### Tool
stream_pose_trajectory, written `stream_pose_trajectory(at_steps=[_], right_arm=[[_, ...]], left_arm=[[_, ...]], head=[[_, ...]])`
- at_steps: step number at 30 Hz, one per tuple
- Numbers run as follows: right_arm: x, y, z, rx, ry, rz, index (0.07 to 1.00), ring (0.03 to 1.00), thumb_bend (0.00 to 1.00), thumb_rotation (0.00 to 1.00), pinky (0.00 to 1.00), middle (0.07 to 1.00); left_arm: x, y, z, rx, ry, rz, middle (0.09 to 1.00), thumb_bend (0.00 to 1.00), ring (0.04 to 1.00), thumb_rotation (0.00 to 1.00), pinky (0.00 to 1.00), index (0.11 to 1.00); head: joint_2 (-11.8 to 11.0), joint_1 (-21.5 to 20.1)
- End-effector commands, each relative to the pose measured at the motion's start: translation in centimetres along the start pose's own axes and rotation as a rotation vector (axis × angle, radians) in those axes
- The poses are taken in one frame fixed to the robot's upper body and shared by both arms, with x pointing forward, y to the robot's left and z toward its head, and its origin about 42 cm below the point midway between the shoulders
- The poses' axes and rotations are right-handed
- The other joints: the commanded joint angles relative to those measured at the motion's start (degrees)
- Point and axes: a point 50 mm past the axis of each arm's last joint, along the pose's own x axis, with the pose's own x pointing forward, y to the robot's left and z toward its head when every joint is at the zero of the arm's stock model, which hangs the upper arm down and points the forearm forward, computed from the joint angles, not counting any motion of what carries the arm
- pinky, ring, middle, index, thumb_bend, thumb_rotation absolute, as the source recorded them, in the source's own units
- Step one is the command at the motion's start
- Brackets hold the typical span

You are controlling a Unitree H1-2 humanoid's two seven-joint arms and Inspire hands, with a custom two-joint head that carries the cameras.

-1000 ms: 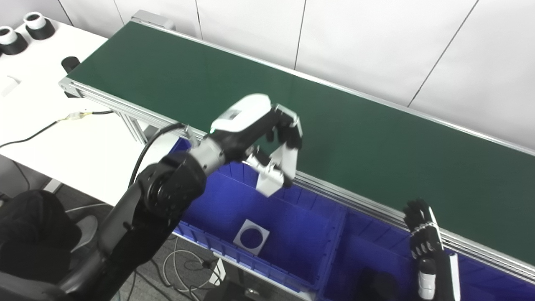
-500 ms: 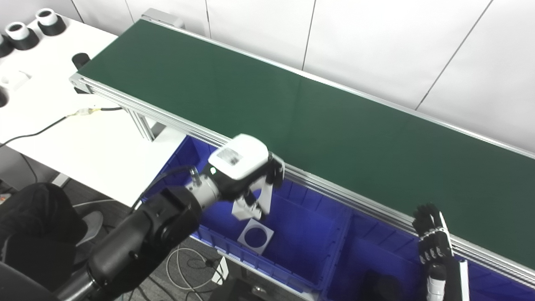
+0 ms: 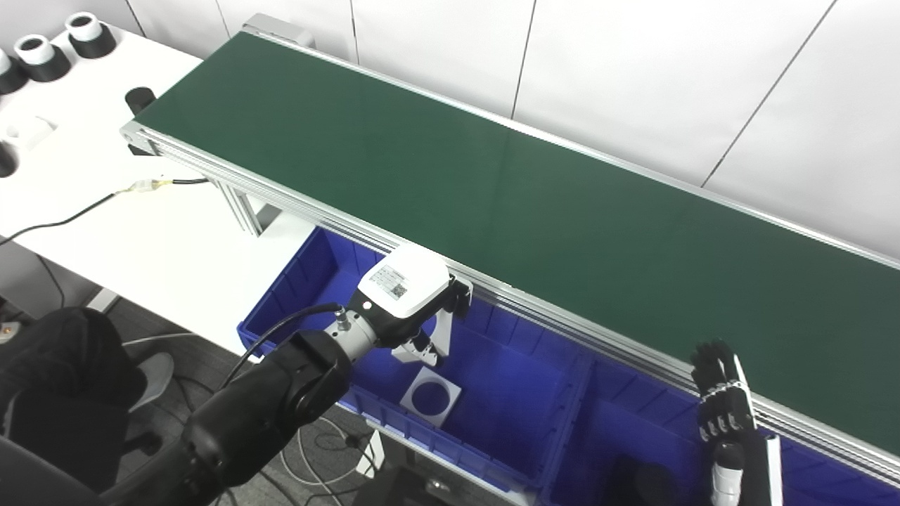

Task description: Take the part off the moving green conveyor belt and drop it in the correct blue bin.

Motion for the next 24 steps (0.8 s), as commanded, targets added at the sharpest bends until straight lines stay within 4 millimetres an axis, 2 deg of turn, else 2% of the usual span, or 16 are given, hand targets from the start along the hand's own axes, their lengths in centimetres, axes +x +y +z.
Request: stream_pose_trajectory(at_steps=[1, 5, 7, 11, 18, 24], right_arm=[[0.6, 0.2, 1.1, -0.011, -0.085, 0.001, 0.945, 0.925, 0.82, 0.91, 0.95, 0.92], [0.4, 0.4, 1.2, -0.001, -0.086, -0.003, 0.942, 0.927, 0.83, 0.9, 0.95, 0.918], [0.3, 0.4, 1.2, 0.002, -0.085, -0.002, 0.945, 0.932, 0.82, 0.9, 0.96, 0.921], [0.1, 0.3, 1.3, 0.018, -0.078, 0.0, 0.942, 0.939, 0.81, 0.87, 0.97, 0.924], [0.1, 0.2, 1.2, -0.001, -0.079, 0.001, 0.945, 0.932, 0.79, 0.89, 0.95, 0.919], [0.1, 0.3, 1.0, 0.012, -0.075, -0.001, 0.946, 0.94, 0.81, 0.87, 0.96, 0.922]], left_arm=[[0.6, 1.2, -0.2, 0.032, -0.021, 0.085, 0.48, 0.52, 0.474, 0.0, 0.43, 0.496], [0.9, 1.1, -0.6, 0.01, 0.025, 0.123, 0.479, 0.52, 0.469, 0.0, 0.42, 0.497], [1.1, 1.2, -0.7, 0.0, 0.041, 0.139, 0.478, 0.52, 0.446, 0.0, 0.38, 0.498], [1.5, 1.3, -1.1, -0.002, 0.073, 0.124, 0.49, 0.52, 0.482, 0.0, 0.42, 0.492], [1.5, 1.4, -1.3, -0.016, 0.1, 0.091, 0.473, 0.52, 0.436, 0.0, 0.36, 0.5], [1.5, 1.4, -1.4, -0.02, 0.134, 0.029, 0.482, 0.52, 0.46, 0.0, 0.38, 0.495]], head=[[-0.1, -0.4], [0.0, -0.8], [0.0, -0.8], [-0.1, -0.4], [-0.1, -0.4], [-0.1, -0.7]])
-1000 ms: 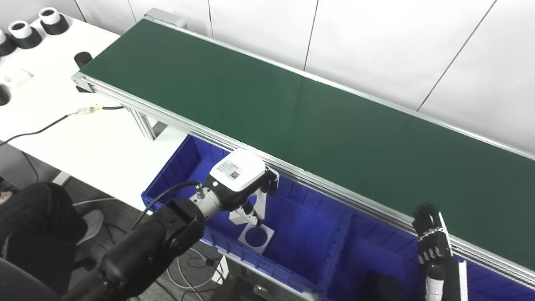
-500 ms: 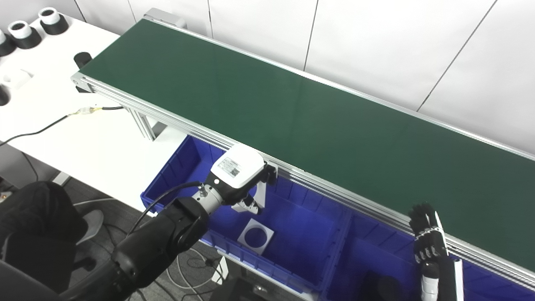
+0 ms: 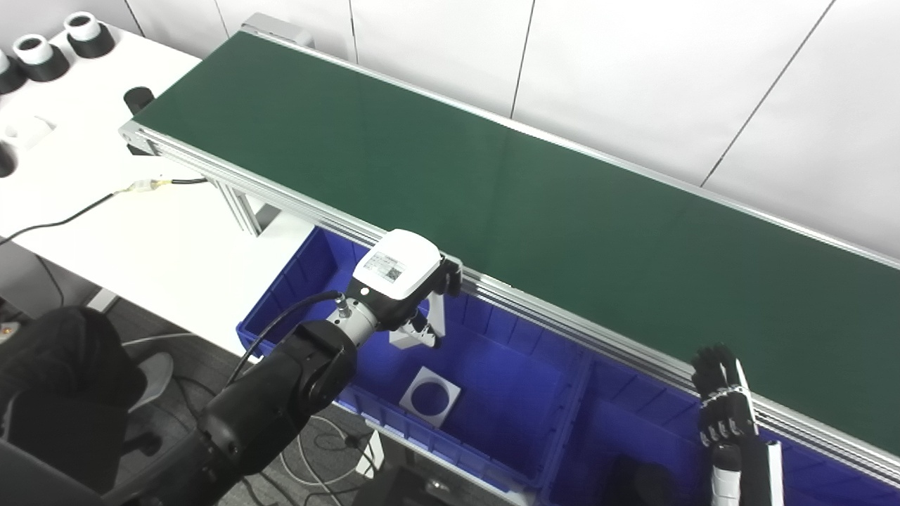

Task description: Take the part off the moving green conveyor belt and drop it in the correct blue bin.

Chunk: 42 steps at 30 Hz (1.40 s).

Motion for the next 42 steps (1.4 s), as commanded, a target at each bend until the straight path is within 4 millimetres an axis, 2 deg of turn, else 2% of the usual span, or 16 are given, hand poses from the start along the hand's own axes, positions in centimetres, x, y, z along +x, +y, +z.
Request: stream_pose_trajectory(at_steps=[1, 2, 3, 4, 6, 9, 11, 20, 25, 27, 30, 33, 34, 38, 41, 42], right_arm=[[0.6, 0.1, 0.8, 0.002, -0.073, 0.008, 0.945, 0.94, 0.81, 0.86, 0.96, 0.921], [0.6, 0.1, 0.8, -0.002, -0.073, 0.01, 0.945, 0.939, 0.81, 0.86, 0.96, 0.921], [0.6, 0.1, 0.7, -0.006, -0.072, 0.011, 0.948, 0.938, 0.8, 0.87, 0.96, 0.922], [0.6, 0.1, 0.8, -0.006, -0.073, 0.011, 0.949, 0.938, 0.8, 0.87, 0.96, 0.922], [0.6, 0.2, 0.8, -0.006, -0.073, 0.009, 0.948, 0.937, 0.8, 0.87, 0.96, 0.921], [0.7, 0.2, 0.8, -0.007, -0.073, 0.01, 0.947, 0.936, 0.8, 0.88, 0.96, 0.921], [0.7, 0.2, 0.8, -0.008, -0.073, 0.011, 0.947, 0.935, 0.8, 0.87, 0.96, 0.923], [0.7, 0.2, 0.9, -0.018, -0.078, 0.013, 0.952, 0.939, 0.78, 0.88, 0.96, 0.924], [0.6, 0.1, 0.8, -0.012, -0.072, 0.013, 0.948, 0.94, 0.8, 0.88, 0.95, 0.924], [0.4, 0.0, 0.8, -0.025, -0.069, 0.016, 0.951, 0.941, 0.8, 0.89, 0.95, 0.926], [0.4, 0.0, 0.9, -0.015, -0.072, 0.013, 0.944, 0.934, 0.8, 0.92, 0.93, 0.923], [0.4, 0.2, 1.0, -0.009, -0.073, 0.008, 0.938, 0.929, 0.82, 0.96, 0.93, 0.921], [0.4, 0.3, 1.0, -0.014, -0.071, 0.008, 0.939, 0.93, 0.83, 0.97, 0.93, 0.921], [0.4, 0.6, 1.0, -0.022, -0.072, 0.011, 0.938, 0.927, 0.82, 0.96, 0.93, 0.922], [0.6, 1.0, 0.9, -0.028, -0.072, 0.013, 0.934, 0.922, 0.82, 0.96, 0.93, 0.919], [0.7, 1.3, 0.9, -0.031, -0.072, 0.013, 0.932, 0.92, 0.82, 0.96, 0.93, 0.917]], left_arm=[[0.3, 1.5, -0.1, 0.006, -0.004, 0.04, 0.486, 0.52, 0.465, 0.0, 0.39, 0.493], [0.3, 1.6, -0.1, 0.029, -0.004, 0.022, 0.488, 0.53, 0.469, 0.0, 0.39, 0.492], [0.2, 1.7, -0.1, 0.046, -0.004, 0.008, 0.537, 0.81, 0.497, 0.13, 0.42, 0.536], [0.2, 1.8, 0.0, 0.072, -0.005, -0.021, 0.571, 0.94, 0.526, 0.22, 0.46, 0.567], [0.1, 2.0, 0.1, 0.1, -0.004, -0.061, 0.631, 0.99, 0.597, 0.36, 0.57, 0.624], [0.0, 2.1, 0.1, 0.108, -0.011, -0.091, 0.662, 1.0, 0.632, 0.46, 0.62, 0.658], [0.0, 2.1, 0.1, 0.106, -0.011, -0.104, 0.673, 1.0, 0.645, 0.49, 0.64, 0.671], [-0.1, 2.2, 0.2, 0.089, -0.017, -0.112, 0.675, 1.0, 0.654, 0.51, 0.64, 0.676], [-0.7, 2.8, 1.3, 0.003, -0.057, -0.121, 0.682, 1.0, 0.659, 0.52, 0.63, 0.676], [-1.2, 3.6, 2.4, -0.101, -0.085, -0.15, 0.697, 1.0, 0.676, 0.53, 0.64, 0.688], [-2.1, 5.1, 4.7, -0.439, -0.201, -0.23, 0.736, 0.96, 0.722, 0.44, 0.66, 0.712], [-2.7, 5.6, 6.6, -0.747, -0.355, -0.291, 0.766, 0.92, 0.744, 0.44, 0.65, 0.728], [-2.8, 5.9, 7.2, -0.823, -0.394, -0.307, 0.77, 0.92, 0.754, 0.45, 0.66, 0.726], [-2.7, 7.6, 9.1, -1.004, -0.55, -0.36, 0.758, 0.92, 0.749, 0.48, 0.67, 0.708], [-2.4, 8.7, 9.4, -1.11, -0.621, -0.391, 0.717, 0.96, 0.716, 0.5, 0.64, 0.676], [-2.3, 9.0, 9.4, -1.145, -0.642, -0.398, 0.701, 0.98, 0.702, 0.5, 0.63, 0.667]], head=[[0.0, -0.2], [0.0, -0.3], [0.0, -0.3], [0.0, -0.3], [0.0, -0.4], [-0.1, -0.5], [-0.2, -0.6], [-0.1, -1.0], [0.7, -3.2], [1.0, -4.3], [1.3, -6.1], [1.3, -6.1], [1.8, -8.4], [2.0, -10.6], [2.1, -12.5], [2.2, -14.6]])
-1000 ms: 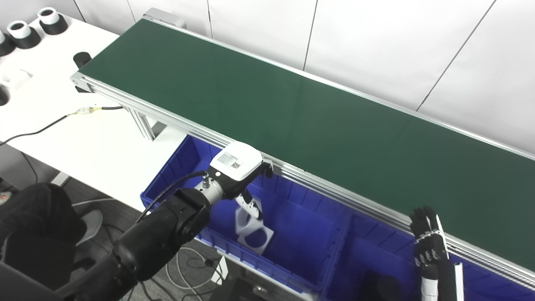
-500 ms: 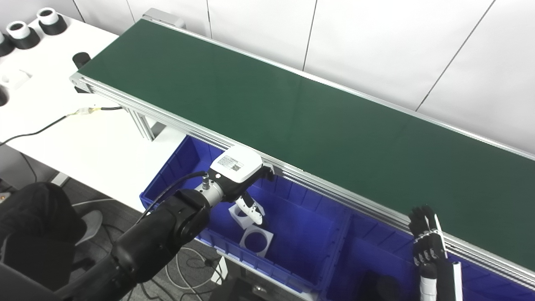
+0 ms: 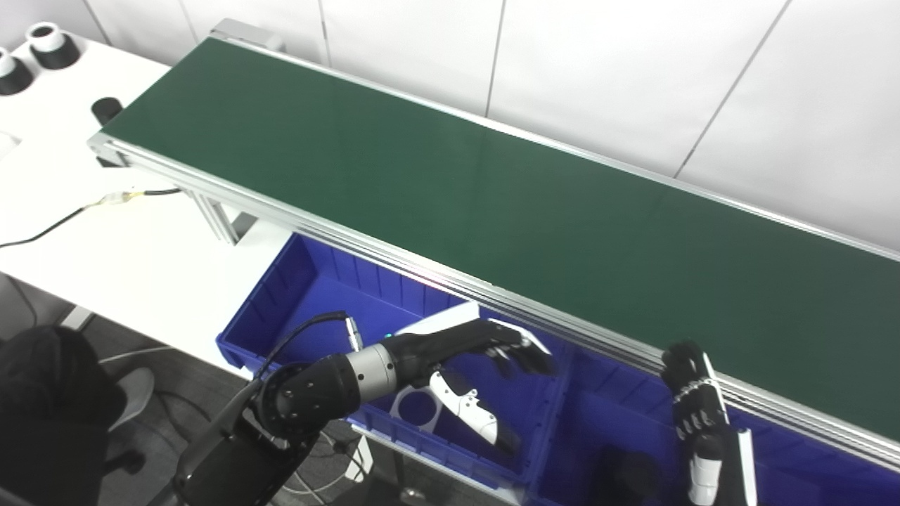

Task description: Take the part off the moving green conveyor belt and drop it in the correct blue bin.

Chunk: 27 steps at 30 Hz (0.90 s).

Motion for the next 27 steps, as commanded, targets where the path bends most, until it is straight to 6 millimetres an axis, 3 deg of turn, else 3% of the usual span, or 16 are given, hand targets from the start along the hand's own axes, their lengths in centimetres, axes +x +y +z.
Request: stream_pose_trajectory(at_steps=[1, 4, 5, 6, 7, 8, 9, 10, 11, 12, 14, 18, 21, 27], right_arm=[[1.2, 1.1, 1.6, -0.007, -0.106, 0.003, 0.931, 0.92, 0.82, 0.96, 0.92, 0.916], [1.4, 2.1, 1.6, -0.014, -0.109, 0.01, 0.934, 0.922, 0.8, 0.97, 0.92, 0.92], [1.4, 2.3, 1.7, -0.016, -0.11, 0.011, 0.935, 0.926, 0.8, 0.97, 0.92, 0.921], [1.5, 2.8, 1.6, -0.017, -0.108, 0.011, 0.936, 0.928, 0.8, 0.98, 0.92, 0.922], [1.5, 3.2, 1.6, -0.019, -0.107, 0.011, 0.937, 0.933, 0.8, 0.98, 0.93, 0.923], [1.6, 3.7, 1.5, -0.016, -0.105, 0.008, 0.934, 0.933, 0.8, 0.98, 0.93, 0.92], [1.7, 4.0, 1.5, -0.014, -0.103, 0.006, 0.93, 0.931, 0.8, 0.98, 0.93, 0.917], [1.8, 4.5, 1.4, -0.003, -0.1, 0.001, 0.929, 0.931, 0.8, 0.97, 0.93, 0.916], [1.9, 4.9, 1.3, 0.005, -0.098, -0.002, 0.924, 0.93, 0.8, 0.96, 0.93, 0.912], [2.0, 5.3, 1.2, 0.01, -0.092, -0.006, 0.921, 0.931, 0.81, 0.96, 0.94, 0.91], [2.0, 6.0, 0.9, 0.013, -0.08, -0.013, 0.91, 0.928, 0.83, 0.95, 0.94, 0.905], [2.1, 7.2, 0.2, -0.004, -0.055, -0.025, 0.903, 0.929, 0.86, 0.95, 0.94, 0.904], [2.3, 7.8, -0.3, -0.004, -0.041, -0.031, 0.907, 0.946, 0.84, 0.96, 0.95, 0.918], [2.5, 8.2, -1.1, -0.008, -0.019, -0.036, 0.906, 0.955, 0.84, 0.96, 0.97, 0.927]], left_arm=[[0.5, 1.4, 2.7, -0.071, -0.154, -0.033, 0.69, 0.99, 0.687, 0.5, 0.62, 0.663], [0.5, 1.7, 2.1, -0.178, -0.217, 0.001, 0.697, 1.0, 0.673, 0.49, 0.63, 0.69], [0.4, 1.8, 1.8, -0.192, -0.228, 0.018, 0.721, 1.0, 0.693, 0.52, 0.66, 0.713], [0.3, 1.9, 1.0, -0.19, -0.246, 0.07, 0.729, 1.0, 0.7, 0.53, 0.67, 0.72], [0.2, 1.9, 0.4, -0.188, -0.259, 0.108, 0.748, 1.0, 0.708, 0.56, 0.68, 0.733], [0.2, 1.9, -0.4, -0.176, -0.274, 0.16, 0.77, 1.0, 0.723, 0.59, 0.7, 0.751], [0.1, 1.8, -0.9, -0.166, -0.284, 0.194, 0.781, 1.0, 0.732, 0.61, 0.71, 0.761], [0.2, 1.7, -1.5, -0.155, -0.288, 0.243, 0.785, 1.0, 0.736, 0.62, 0.71, 0.764], [0.3, 1.6, -1.9, -0.147, -0.29, 0.276, 0.806, 1.0, 0.763, 0.62, 0.74, 0.77], [0.4, 1.4, -2.5, -0.116, -0.285, 0.309, 0.836, 0.99, 0.805, 0.62, 0.78, 0.785], [0.5, 1.3, -3.8, -0.065, -0.272, 0.343, 0.845, 0.99, 0.813, 0.64, 0.76, 0.79], [0.4, 0.5, -8.0, -0.035, -0.213, 0.362, 0.852, 0.98, 0.831, 0.63, 0.77, 0.798], [0.1, 0.1, -10.8, -0.058, -0.149, 0.351, 0.88, 0.94, 0.882, 0.61, 0.85, 0.822], [0.0, -0.5, -13.2, -0.047, -0.043, 0.351, 0.907, 0.93, 0.912, 0.65, 0.87, 0.847]], head=[[0.1, 0.0], [-0.2, -6.0], [-0.2, -6.0], [-0.7, -10.6], [-0.7, -10.6], [-1.3, -14.1], [-1.3, -14.1], [-2.3, -17.7], [-2.3, -17.7], [-3.3, -20.7], [-4.4, -23.6], [-6.4, -29.3], [-8.1, -33.5], [-9.7, -34.1]])
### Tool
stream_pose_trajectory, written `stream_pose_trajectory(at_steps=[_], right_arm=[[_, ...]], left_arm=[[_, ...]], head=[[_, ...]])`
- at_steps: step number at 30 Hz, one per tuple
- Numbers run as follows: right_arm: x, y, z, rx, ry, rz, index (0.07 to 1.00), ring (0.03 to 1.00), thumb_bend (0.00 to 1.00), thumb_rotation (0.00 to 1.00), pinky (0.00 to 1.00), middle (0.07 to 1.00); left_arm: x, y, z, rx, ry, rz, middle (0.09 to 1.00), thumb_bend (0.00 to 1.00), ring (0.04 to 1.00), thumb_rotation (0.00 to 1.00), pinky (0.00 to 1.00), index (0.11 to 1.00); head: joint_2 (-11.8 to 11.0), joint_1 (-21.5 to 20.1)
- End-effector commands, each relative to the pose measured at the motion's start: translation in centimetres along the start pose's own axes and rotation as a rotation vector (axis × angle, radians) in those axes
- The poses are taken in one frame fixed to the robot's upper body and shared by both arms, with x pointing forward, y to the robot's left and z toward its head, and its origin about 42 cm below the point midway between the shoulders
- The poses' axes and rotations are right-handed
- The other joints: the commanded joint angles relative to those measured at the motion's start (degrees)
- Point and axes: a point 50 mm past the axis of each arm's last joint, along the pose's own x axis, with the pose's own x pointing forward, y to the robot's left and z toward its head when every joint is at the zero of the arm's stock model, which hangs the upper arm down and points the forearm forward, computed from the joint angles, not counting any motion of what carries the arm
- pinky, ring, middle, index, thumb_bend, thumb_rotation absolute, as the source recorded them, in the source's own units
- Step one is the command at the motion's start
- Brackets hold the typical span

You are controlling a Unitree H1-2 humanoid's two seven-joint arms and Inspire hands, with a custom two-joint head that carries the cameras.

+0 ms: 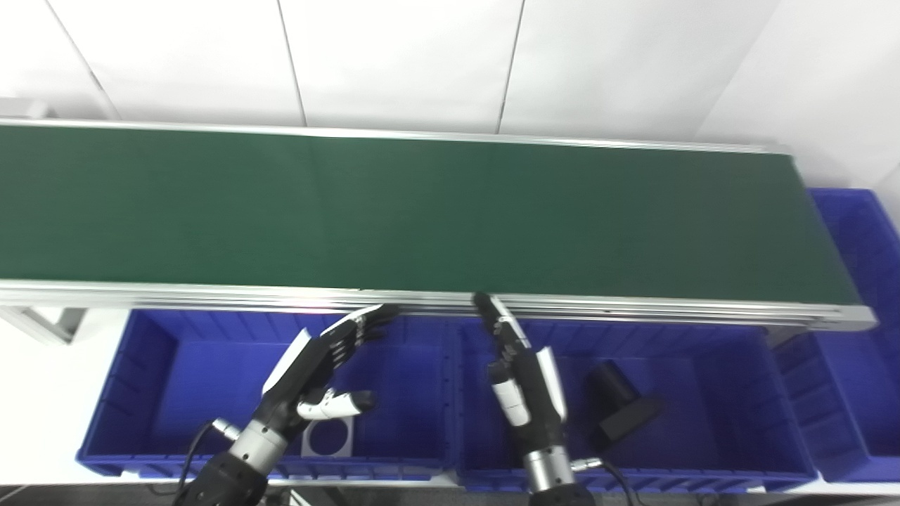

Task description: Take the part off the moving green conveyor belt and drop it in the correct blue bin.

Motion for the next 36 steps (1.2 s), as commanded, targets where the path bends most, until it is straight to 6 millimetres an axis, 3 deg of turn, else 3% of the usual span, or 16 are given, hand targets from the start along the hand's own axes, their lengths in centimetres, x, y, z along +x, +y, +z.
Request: stream_pose_trajectory(at_steps=[1, 3, 12, 19, 24, 29, 36], right_arm=[[0.8, 0.1, 1.1, 0.004, -0.084, -0.008, 0.909, 0.96, 0.84, 0.96, 0.98, 0.931], [0.7, 0.0, 0.9, -0.002, -0.08, -0.01, 0.905, 0.957, 0.84, 0.96, 0.97, 0.93], [-0.5, -1.9, 0.7, -0.018, -0.069, -0.027, 0.908, 0.943, 0.87, 0.97, 0.96, 0.926], [-1.3, -3.4, 0.7, -0.049, -0.068, -0.04, 0.898, 0.94, 0.87, 0.98, 0.94, 0.925], [-1.6, -4.3, 0.7, -0.074, -0.066, -0.021, 0.905, 0.943, 0.87, 1.0, 0.94, 0.933], [-1.9, -4.8, 0.6, -0.08, -0.061, -0.013, 0.903, 0.941, 0.89, 1.0, 0.94, 0.933], [-2.1, -5.0, 0.6, -0.086, -0.061, 0.003, 0.904, 0.95, 0.9, 0.99, 0.96, 0.94]], left_arm=[[1.0, 0.3, 0.7, 0.064, -0.05, 0.007, 0.919, 0.93, 0.92, 0.68, 0.87, 0.86], [1.0, -0.2, 0.3, 0.084, -0.031, 0.017, 0.937, 0.92, 0.934, 0.72, 0.88, 0.88], [1.3, -3.9, 0.1, 0.098, -0.037, 0.092, 0.966, 0.91, 0.982, 0.76, 0.96, 0.891], [2.0, -5.9, 0.9, 0.145, -0.088, 0.129, 0.966, 0.85, 0.972, 0.83, 0.94, 0.9], [2.3, -7.0, 1.3, 0.153, -0.118, 0.123, 0.999, 0.86, 1.0, 0.9, 0.99, 0.965], [2.5, -7.8, 1.7, 0.137, -0.133, 0.115, 1.0, 0.88, 1.0, 0.9, 1.0, 0.985], [2.8, -7.9, 2.3, 0.13, -0.158, 0.101, 1.0, 0.91, 1.0, 0.94, 1.0, 1.0]], head=[[-0.4, 0.1], [-0.7, 0.9], [-1.1, 12.0], [-1.0, 17.5], [-1.2, 20.2], [-1.7, 22.9], [-2.0, 23.0]])
